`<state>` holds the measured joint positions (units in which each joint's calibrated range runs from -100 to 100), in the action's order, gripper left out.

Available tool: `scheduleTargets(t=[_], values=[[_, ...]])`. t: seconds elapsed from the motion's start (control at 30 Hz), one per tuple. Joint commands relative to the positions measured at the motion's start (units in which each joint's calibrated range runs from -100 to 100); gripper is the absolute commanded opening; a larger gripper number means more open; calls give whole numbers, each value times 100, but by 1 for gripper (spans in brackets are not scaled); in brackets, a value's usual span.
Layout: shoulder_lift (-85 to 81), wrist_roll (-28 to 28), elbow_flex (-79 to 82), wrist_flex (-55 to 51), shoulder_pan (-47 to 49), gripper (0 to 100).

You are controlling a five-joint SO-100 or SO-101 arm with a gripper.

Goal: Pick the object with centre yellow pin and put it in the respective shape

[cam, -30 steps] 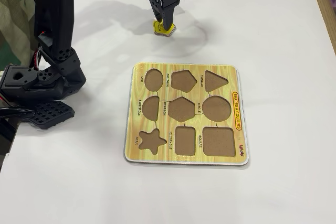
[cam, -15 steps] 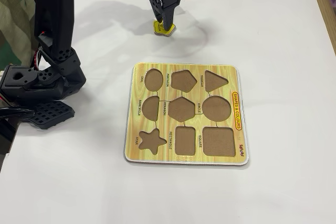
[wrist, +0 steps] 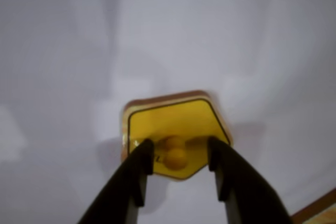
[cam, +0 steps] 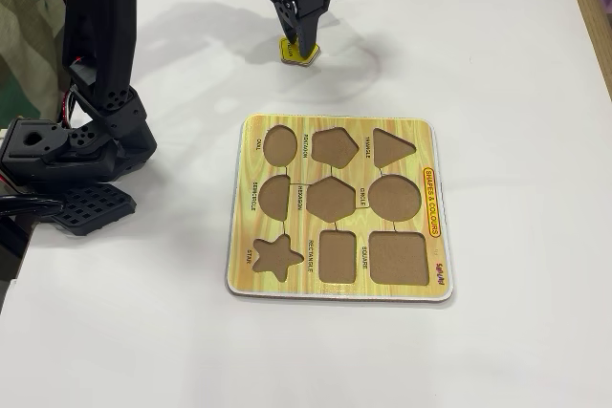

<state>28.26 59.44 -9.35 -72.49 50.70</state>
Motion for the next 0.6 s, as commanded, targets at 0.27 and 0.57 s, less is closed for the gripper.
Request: scheduleTargets(t=[0.27, 0.57], values=[[-90, -18, -171, 231, -90, 12], [-90, -23, 72, 223, -90, 12]])
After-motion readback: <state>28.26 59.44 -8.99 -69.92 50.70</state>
